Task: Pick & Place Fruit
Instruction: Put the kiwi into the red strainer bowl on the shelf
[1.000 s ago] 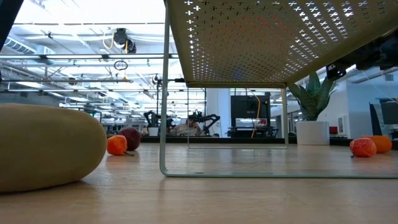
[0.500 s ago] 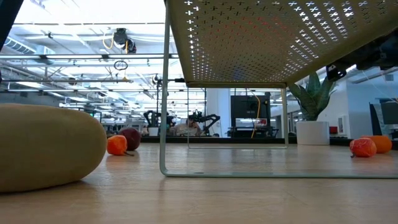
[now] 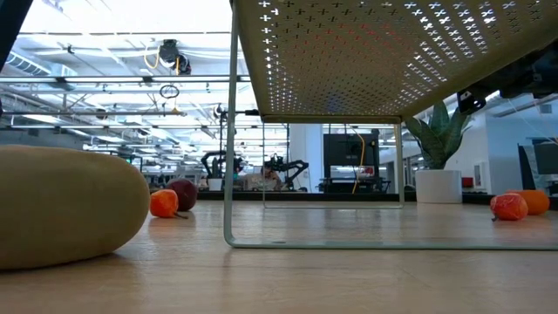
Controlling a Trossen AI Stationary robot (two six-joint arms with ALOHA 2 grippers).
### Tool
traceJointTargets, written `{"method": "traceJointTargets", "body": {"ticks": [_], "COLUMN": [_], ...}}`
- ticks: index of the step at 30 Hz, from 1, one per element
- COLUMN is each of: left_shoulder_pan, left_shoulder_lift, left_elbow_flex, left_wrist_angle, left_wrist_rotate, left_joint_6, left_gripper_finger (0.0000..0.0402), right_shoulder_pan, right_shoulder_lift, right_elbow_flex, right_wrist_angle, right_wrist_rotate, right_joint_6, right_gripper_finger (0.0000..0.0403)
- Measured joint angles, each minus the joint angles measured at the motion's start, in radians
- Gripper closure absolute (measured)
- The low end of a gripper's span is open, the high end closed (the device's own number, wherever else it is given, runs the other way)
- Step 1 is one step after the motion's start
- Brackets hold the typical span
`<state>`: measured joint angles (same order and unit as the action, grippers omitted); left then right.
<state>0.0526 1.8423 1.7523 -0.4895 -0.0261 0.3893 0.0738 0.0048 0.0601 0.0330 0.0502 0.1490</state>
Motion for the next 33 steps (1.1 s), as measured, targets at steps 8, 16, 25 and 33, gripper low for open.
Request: {"method": "traceJointTargets", "body": {"ticks": [8,16,25,33], "left_shoulder_pan": [-0.026,-0.029,-0.031,-0.022], "left_shoulder_lift": [0.0,0.019,0.039,0.039], "left_elbow_flex": [0.0,0.0,-0.001,-0.001], "left_wrist_angle": [0.012,0.011,0.015,0.019], "left_wrist_rotate": [0.002,-0.01,-0.027,-0.048], "left_joint_6": [0.038,0.053,0.061,0.05], "left_gripper_finger": [0.0165,0.0165,0.0165,0.0165], "right_shoulder_pan": [0.0,0.0,0.0,0.0], "right_shoulder_lift": [0.0,0.0,0.0,0.0], "right_elbow_flex": [0.0,0.0,0.0,0.0], "right_wrist_angle": [0.0,0.0,0.001,0.001], "right_wrist_rotate": [0.0,-0.002,-0.003,-0.003], "right_joint_6": [0.0,0.0,0.001,0.0], "right_gripper_finger": [0.0403,0.0403,0.0403,0.0403]}}
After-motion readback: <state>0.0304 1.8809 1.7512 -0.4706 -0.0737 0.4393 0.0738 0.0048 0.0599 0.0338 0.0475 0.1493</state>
